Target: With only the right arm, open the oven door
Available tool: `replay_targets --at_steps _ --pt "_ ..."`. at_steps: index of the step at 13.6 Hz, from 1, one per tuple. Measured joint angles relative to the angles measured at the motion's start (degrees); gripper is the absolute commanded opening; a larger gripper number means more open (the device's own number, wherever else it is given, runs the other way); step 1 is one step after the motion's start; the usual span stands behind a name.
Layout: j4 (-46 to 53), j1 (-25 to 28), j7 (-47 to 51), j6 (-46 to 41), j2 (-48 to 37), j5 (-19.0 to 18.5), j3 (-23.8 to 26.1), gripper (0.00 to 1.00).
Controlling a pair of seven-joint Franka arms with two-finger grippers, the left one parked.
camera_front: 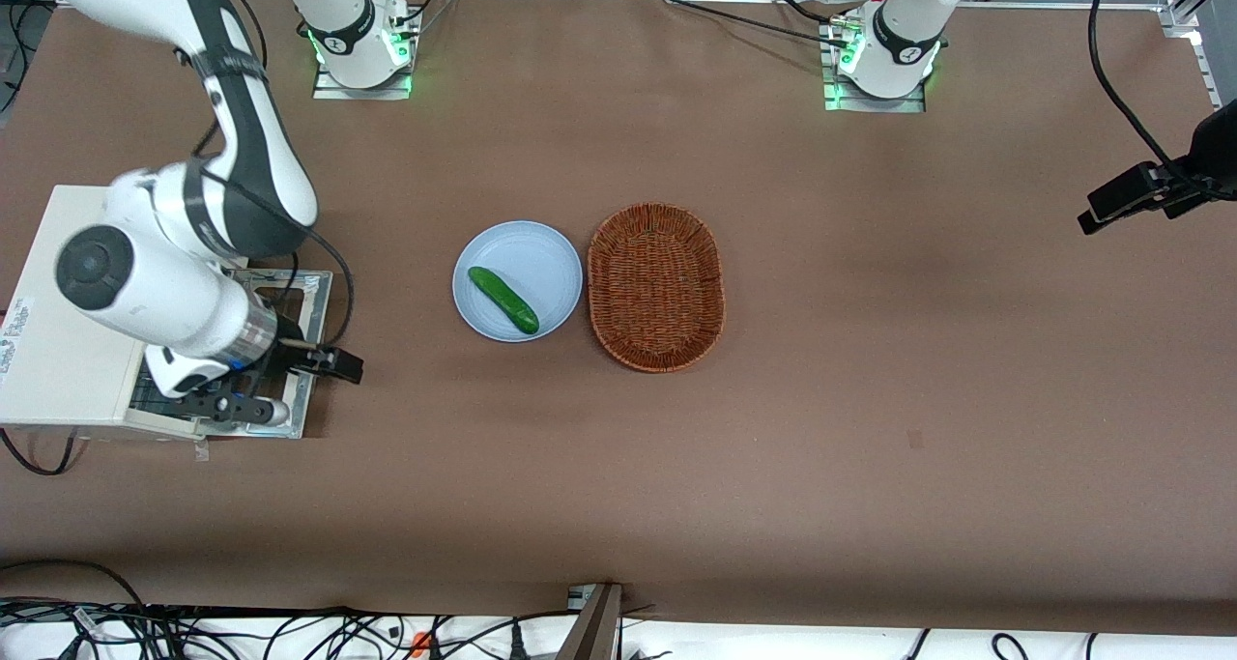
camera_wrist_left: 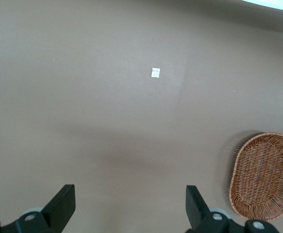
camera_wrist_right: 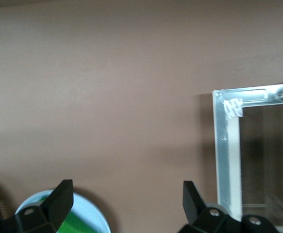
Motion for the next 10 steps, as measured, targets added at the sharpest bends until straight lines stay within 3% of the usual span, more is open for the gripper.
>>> replay_targets --at_steps 5,10 --pt "0.0 0.1 -5.0 -14.9 -12.8 -2.4 0.0 1.0" --pt "-4.4 0.2 -6.3 -19.0 -22.6 -3.2 0.0 1.0"
